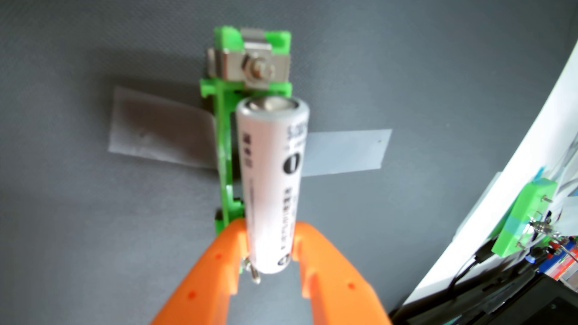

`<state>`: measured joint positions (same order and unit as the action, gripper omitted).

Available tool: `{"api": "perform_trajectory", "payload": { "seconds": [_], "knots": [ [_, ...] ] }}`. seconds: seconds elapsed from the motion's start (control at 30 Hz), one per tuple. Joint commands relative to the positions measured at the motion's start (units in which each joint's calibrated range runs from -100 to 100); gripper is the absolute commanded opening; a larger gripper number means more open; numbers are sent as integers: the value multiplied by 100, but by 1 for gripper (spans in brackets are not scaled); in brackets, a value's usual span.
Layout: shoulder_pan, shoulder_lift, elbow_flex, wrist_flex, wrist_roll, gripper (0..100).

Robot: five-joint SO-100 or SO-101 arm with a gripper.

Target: Insert Battery

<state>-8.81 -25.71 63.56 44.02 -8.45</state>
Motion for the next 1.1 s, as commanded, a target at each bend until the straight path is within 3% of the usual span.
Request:
{"api": "perform_trajectory", "payload": {
  "seconds": [0.0, 1.07],
  "knots": [
    [54, -110, -12, -41, 27, 1],
    [54, -60, -3, -16, 6, 2]
  ]
}}
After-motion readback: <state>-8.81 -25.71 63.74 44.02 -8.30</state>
